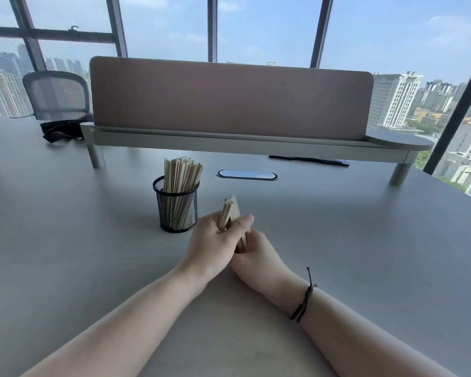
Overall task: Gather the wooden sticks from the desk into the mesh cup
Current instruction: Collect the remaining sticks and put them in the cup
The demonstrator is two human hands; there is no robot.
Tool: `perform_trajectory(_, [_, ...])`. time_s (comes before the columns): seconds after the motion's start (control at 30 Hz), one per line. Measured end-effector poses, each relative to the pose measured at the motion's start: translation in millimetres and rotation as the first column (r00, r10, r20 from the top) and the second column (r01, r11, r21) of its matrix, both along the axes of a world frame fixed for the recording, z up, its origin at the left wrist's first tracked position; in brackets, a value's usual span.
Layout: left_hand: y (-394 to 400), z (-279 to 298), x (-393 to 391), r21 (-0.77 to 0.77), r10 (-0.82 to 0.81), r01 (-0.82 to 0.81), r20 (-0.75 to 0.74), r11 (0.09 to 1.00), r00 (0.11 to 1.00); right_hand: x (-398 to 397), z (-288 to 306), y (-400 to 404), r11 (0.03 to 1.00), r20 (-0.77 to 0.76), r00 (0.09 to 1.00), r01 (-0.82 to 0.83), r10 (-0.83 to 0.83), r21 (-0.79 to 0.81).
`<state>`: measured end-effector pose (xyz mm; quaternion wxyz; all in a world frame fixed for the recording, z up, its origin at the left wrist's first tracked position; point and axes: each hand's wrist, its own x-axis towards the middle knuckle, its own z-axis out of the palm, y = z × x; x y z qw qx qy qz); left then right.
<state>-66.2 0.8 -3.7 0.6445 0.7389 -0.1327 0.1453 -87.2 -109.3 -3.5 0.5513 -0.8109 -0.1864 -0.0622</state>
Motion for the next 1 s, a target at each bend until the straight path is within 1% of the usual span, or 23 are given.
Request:
perform_trajectory(0.13, [1.2, -1.3, 3.8, 0.033, 0.046, -0.045, -0.027, 0.998, 0.999, -1.8, -4.7, 1.1, 0.997, -0.021, 0.999, 0.041, -0.042, -0.072])
perform_trajectory(0.23, [-0.2, -0.9, 4.0, -0.043, 0.011, -0.014, -0.078, 0.999, 0.997, -0.6, -7.1, -0.8, 0.979, 0.005, 0.990, 0.137, -0.138, -0.152])
perform_trajectory(0.3, [-0.2, 2.2, 3.6, -0.092, -0.014, 0.001, -0.137, 0.996, 0.990, -0.7, -9.2, -2.1, 0.975, 0.019, 0.984, 0.176, -0.175, -0.138])
perform_trajectory(0.4, [0.7, 8.4, 2.4, -0.221, -0.064, 0.020, -0.191, 0.975, 0.980, 1.3, -11.8, -1.0, 0.978, 0.003, 0.984, 0.178, -0.178, -0.107])
perform_trajectory(0.47, [2.1, 12.2, 1.7, -0.282, -0.078, 0.014, -0.217, 0.959, 0.973, 2.4, -11.7, 0.6, 0.973, -0.008, 0.986, 0.162, -0.166, -0.161])
perform_trajectory(0.53, [2.9, 12.3, 1.6, -0.296, -0.071, 0.002, -0.222, 0.955, 0.972, 2.5, -10.9, 1.5, 0.965, 0.011, 0.990, 0.143, -0.144, -0.220])
perform_trajectory(0.6, [4.4, 11.9, 1.4, -0.309, -0.063, -0.010, -0.226, 0.951, 0.972, 0.8, -10.3, 2.3, 0.952, 0.034, 0.988, 0.157, -0.153, -0.262])
perform_trajectory(0.67, [6.0, 14.9, 0.4, -0.324, -0.066, -0.015, -0.237, 0.946, 0.969, 0.0, -11.5, 2.9, 0.953, 0.048, 0.988, 0.153, -0.145, -0.260])
perform_trajectory(0.73, [9.5, 22.9, -0.5, -0.366, -0.079, -0.020, -0.253, 0.931, 0.964, -0.9, -12.7, 3.8, 0.967, 0.040, 0.993, 0.121, -0.115, -0.226])
perform_trajectory(0.83, [26.1, 51.6, 4.5, -0.446, -0.066, -0.029, -0.194, 0.894, 0.979, -2.0, -14.1, 4.9, 0.982, -0.008, 0.996, 0.091, -0.094, -0.163])
perform_trajectory(1.0, [63.5, 125.5, 38.4, -0.523, 0.088, -0.115, -0.076, 0.844, 0.993, 1.9, -16.7, 1.4, 0.994, -0.034, 0.998, 0.056, -0.060, -0.099])
